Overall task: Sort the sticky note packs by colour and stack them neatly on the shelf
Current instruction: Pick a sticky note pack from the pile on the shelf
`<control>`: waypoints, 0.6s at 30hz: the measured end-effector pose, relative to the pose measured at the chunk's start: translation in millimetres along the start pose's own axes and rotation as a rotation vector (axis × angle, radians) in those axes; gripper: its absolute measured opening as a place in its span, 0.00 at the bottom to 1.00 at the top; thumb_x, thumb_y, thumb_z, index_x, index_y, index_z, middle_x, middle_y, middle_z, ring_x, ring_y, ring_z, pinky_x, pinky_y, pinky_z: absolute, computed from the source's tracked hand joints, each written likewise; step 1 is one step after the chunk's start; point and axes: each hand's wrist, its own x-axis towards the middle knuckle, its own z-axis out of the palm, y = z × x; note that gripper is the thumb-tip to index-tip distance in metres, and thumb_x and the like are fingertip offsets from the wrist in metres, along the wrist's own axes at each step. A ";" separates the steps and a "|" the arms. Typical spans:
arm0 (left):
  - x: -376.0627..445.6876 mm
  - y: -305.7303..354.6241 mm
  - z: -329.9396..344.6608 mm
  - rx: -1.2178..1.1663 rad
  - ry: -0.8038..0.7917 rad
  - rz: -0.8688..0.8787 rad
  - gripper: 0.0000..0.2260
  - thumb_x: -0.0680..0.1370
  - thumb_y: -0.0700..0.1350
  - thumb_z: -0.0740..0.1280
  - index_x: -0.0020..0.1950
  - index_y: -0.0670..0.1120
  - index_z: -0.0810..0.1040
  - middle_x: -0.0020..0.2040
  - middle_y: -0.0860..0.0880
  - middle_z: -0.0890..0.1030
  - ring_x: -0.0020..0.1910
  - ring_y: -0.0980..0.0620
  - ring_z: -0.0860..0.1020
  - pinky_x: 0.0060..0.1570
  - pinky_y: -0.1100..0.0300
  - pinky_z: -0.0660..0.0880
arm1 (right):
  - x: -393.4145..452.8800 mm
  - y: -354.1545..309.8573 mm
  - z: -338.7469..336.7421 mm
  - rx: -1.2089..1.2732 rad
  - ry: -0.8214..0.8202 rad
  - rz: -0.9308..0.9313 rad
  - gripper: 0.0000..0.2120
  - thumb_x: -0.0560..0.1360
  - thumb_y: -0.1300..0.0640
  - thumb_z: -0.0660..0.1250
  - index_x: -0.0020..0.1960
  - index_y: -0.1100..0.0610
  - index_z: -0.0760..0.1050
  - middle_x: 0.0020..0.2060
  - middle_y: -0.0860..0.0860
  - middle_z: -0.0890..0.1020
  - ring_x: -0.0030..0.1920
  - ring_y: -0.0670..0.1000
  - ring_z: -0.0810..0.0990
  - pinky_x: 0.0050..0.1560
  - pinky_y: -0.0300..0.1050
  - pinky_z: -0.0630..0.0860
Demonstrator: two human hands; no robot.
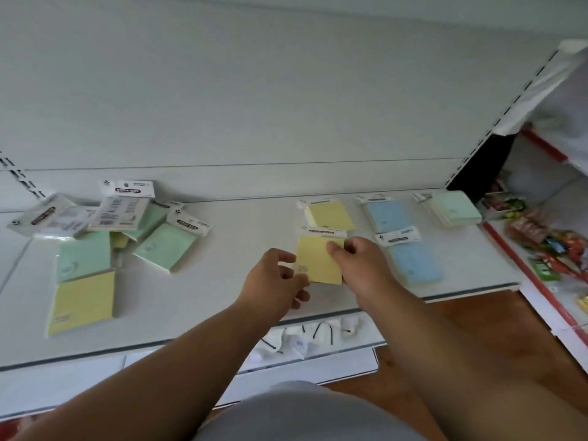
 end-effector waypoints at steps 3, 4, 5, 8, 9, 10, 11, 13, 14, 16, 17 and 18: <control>9.6 11.9 26.0 0.139 0.081 0.083 0.12 0.75 0.43 0.70 0.56 0.51 0.72 0.42 0.49 0.84 0.33 0.55 0.83 0.34 0.59 0.79 | 21.7 0.4 -28.4 -0.164 0.040 -0.140 0.14 0.75 0.44 0.67 0.45 0.56 0.76 0.40 0.52 0.80 0.43 0.55 0.80 0.46 0.52 0.77; 14.8 16.4 33.4 0.171 0.122 0.107 0.13 0.75 0.44 0.70 0.56 0.52 0.73 0.42 0.52 0.83 0.35 0.55 0.83 0.36 0.58 0.80 | 30.3 -4.0 -35.3 -0.206 0.058 -0.181 0.15 0.75 0.44 0.66 0.46 0.56 0.77 0.41 0.52 0.81 0.43 0.55 0.79 0.46 0.51 0.77; 20.4 21.1 40.5 0.199 0.164 0.127 0.13 0.74 0.45 0.71 0.57 0.53 0.73 0.43 0.54 0.82 0.36 0.55 0.83 0.38 0.55 0.81 | 40.2 -9.7 -40.6 -0.246 0.076 -0.211 0.15 0.75 0.44 0.66 0.47 0.57 0.77 0.42 0.51 0.81 0.44 0.54 0.79 0.47 0.50 0.77; 40.3 35.4 57.1 0.340 0.302 0.159 0.16 0.74 0.49 0.70 0.60 0.53 0.74 0.42 0.57 0.80 0.39 0.53 0.81 0.40 0.56 0.78 | 73.2 -27.5 -46.7 -0.406 0.074 -0.273 0.14 0.75 0.46 0.65 0.46 0.58 0.78 0.42 0.52 0.80 0.44 0.55 0.78 0.43 0.45 0.72; 47.3 39.6 60.3 0.382 0.343 0.153 0.16 0.74 0.49 0.70 0.61 0.52 0.74 0.40 0.58 0.78 0.40 0.53 0.80 0.39 0.58 0.76 | 84.5 -31.9 -45.1 -0.459 0.048 -0.287 0.13 0.75 0.47 0.65 0.46 0.58 0.77 0.42 0.53 0.80 0.45 0.57 0.78 0.42 0.44 0.70; 53.8 42.8 62.5 0.416 0.377 0.137 0.16 0.74 0.49 0.69 0.61 0.52 0.74 0.40 0.59 0.77 0.41 0.53 0.79 0.39 0.60 0.74 | 95.4 -34.5 -42.2 -0.497 0.017 -0.290 0.12 0.75 0.49 0.64 0.46 0.58 0.77 0.43 0.55 0.80 0.46 0.58 0.79 0.41 0.44 0.68; 59.7 45.0 63.8 0.448 0.404 0.117 0.16 0.75 0.49 0.69 0.62 0.52 0.74 0.40 0.58 0.77 0.42 0.52 0.78 0.40 0.61 0.72 | 105.4 -36.1 -38.7 -0.520 -0.011 -0.285 0.13 0.75 0.50 0.64 0.48 0.59 0.78 0.45 0.56 0.81 0.47 0.58 0.80 0.41 0.43 0.68; 69.0 44.8 64.7 0.521 0.445 0.080 0.16 0.75 0.49 0.68 0.62 0.51 0.75 0.47 0.56 0.79 0.46 0.51 0.79 0.42 0.60 0.73 | 120.9 -35.1 -30.9 -0.558 -0.043 -0.277 0.13 0.75 0.51 0.64 0.51 0.60 0.79 0.48 0.58 0.82 0.49 0.60 0.80 0.42 0.44 0.69; 72.4 43.2 64.8 0.556 0.461 0.064 0.16 0.75 0.49 0.68 0.62 0.51 0.76 0.51 0.54 0.79 0.48 0.50 0.79 0.45 0.59 0.74 | 125.7 -33.7 -27.6 -0.591 -0.057 -0.290 0.13 0.74 0.51 0.64 0.50 0.60 0.79 0.48 0.58 0.82 0.49 0.60 0.80 0.41 0.43 0.68; 76.6 40.7 65.1 0.585 0.474 0.039 0.15 0.75 0.50 0.68 0.61 0.51 0.77 0.54 0.51 0.80 0.51 0.49 0.79 0.49 0.57 0.76 | 131.3 -29.5 -22.9 -0.646 -0.065 -0.330 0.14 0.74 0.50 0.65 0.49 0.61 0.79 0.47 0.59 0.82 0.49 0.61 0.80 0.41 0.43 0.68; 77.6 40.5 65.2 0.582 0.473 0.030 0.15 0.75 0.51 0.69 0.61 0.50 0.77 0.54 0.52 0.81 0.52 0.49 0.79 0.50 0.56 0.76 | 132.3 -27.5 -22.0 -0.649 -0.055 -0.344 0.14 0.74 0.49 0.65 0.49 0.61 0.79 0.47 0.59 0.82 0.50 0.61 0.80 0.42 0.43 0.69; 78.1 40.7 65.0 0.578 0.471 0.023 0.15 0.75 0.51 0.69 0.61 0.50 0.77 0.53 0.52 0.82 0.52 0.49 0.79 0.51 0.56 0.77 | 132.6 -26.0 -22.0 -0.637 -0.040 -0.354 0.14 0.74 0.49 0.66 0.49 0.60 0.79 0.47 0.58 0.82 0.50 0.61 0.80 0.43 0.44 0.69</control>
